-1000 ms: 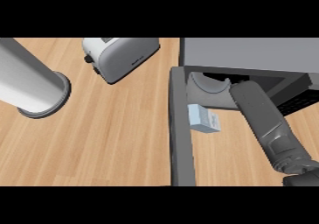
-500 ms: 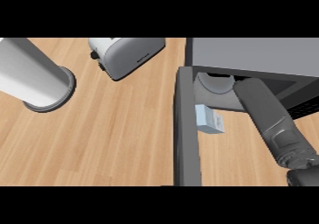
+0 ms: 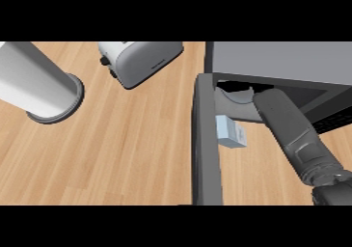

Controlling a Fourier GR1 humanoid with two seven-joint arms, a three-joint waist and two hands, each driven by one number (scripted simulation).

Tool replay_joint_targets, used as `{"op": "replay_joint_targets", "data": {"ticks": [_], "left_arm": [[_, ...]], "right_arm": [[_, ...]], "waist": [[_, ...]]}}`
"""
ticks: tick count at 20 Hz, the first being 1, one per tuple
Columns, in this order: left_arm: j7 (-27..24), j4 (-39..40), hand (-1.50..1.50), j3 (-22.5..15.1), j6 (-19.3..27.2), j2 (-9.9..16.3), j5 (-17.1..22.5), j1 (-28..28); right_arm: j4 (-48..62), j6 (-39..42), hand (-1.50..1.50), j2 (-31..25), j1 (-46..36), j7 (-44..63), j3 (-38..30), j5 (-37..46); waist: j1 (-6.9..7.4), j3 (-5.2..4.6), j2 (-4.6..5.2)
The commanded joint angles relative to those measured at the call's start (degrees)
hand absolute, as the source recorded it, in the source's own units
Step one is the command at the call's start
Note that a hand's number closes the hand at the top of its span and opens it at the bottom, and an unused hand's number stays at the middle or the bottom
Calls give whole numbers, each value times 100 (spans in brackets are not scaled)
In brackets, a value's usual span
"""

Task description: Pick up the milk, place it into the microwave and close the microwave

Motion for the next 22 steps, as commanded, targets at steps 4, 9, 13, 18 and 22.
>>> {"op": "replay_joint_targets", "data": {"ticks": [4, 9, 13, 18, 22], "left_arm": [[113, -137, -150, -338, -12, -142, -215, -81], [213, -238, -150, -531, -96, -208, -302, 33], [413, -435, -150, -979, 10, -407, -719, -29], [156, -490, -150, -1255, -29, -512, -1194, 128], [643, -328, -150, -1491, 294, -517, -1391, -617]], "right_arm": [[46, 761, -150, 52, -22, -375, -281, -300], [-17, 1355, -150, -21, 251, -908, -504, -551], [-21, 1722, -150, 96, 360, -1090, -516, -602], [-119, 2288, -150, 84, 828, -1284, -521, -712], [-404, 2632, -150, 170, 1109, -1416, -489, -817]], "waist": [[-109, -2, -66], [-254, -6, -132], [-370, -11, -184], [-526, -21, -278], [-641, -25, -295]]}}
